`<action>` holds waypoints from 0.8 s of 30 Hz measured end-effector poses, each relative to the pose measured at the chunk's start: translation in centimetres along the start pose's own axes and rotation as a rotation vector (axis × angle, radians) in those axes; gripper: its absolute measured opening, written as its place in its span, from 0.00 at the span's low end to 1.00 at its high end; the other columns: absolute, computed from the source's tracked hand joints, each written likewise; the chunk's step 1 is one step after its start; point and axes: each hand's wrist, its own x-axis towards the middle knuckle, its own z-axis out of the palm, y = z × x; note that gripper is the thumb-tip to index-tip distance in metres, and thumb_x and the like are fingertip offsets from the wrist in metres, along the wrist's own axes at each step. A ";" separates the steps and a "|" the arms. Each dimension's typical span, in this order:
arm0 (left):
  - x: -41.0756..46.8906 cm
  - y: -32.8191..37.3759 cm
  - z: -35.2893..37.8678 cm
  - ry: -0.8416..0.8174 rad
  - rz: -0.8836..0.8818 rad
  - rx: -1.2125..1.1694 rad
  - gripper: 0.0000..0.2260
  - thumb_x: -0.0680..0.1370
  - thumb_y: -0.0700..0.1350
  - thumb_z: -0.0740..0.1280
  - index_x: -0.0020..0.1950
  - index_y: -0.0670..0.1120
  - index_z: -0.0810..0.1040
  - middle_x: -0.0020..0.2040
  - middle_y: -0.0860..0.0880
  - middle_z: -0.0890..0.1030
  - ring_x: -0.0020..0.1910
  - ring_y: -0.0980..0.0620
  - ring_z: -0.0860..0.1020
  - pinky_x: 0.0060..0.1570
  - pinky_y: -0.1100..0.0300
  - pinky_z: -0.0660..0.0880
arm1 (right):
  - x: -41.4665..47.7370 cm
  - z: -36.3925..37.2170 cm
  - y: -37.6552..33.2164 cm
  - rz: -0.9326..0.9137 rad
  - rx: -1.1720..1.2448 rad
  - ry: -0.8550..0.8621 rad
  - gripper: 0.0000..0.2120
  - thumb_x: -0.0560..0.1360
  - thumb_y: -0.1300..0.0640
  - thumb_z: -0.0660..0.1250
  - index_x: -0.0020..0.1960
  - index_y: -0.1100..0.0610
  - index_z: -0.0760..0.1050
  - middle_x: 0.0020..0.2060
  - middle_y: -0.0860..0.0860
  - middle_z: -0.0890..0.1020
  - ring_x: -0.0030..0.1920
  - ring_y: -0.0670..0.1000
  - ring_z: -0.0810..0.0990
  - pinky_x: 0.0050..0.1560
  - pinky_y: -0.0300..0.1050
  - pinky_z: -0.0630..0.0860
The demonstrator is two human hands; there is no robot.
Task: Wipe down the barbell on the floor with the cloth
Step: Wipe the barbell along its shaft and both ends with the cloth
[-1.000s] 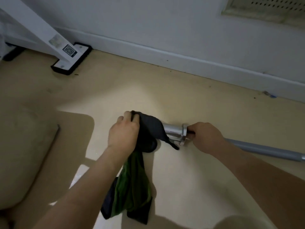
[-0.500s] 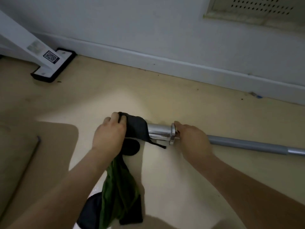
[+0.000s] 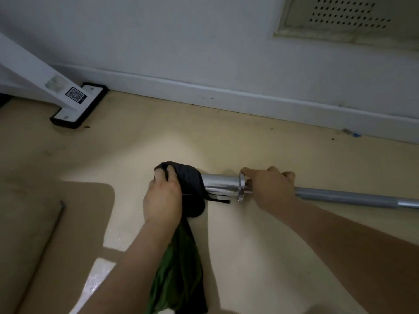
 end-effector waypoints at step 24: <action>-0.8 0.7 0.0 0.046 0.365 0.015 0.23 0.66 0.38 0.64 0.60 0.34 0.75 0.56 0.32 0.78 0.57 0.35 0.76 0.51 0.48 0.77 | -2.5 0.2 -6.2 -0.227 -0.032 0.100 0.30 0.75 0.57 0.63 0.74 0.55 0.56 0.64 0.57 0.65 0.57 0.60 0.71 0.44 0.53 0.74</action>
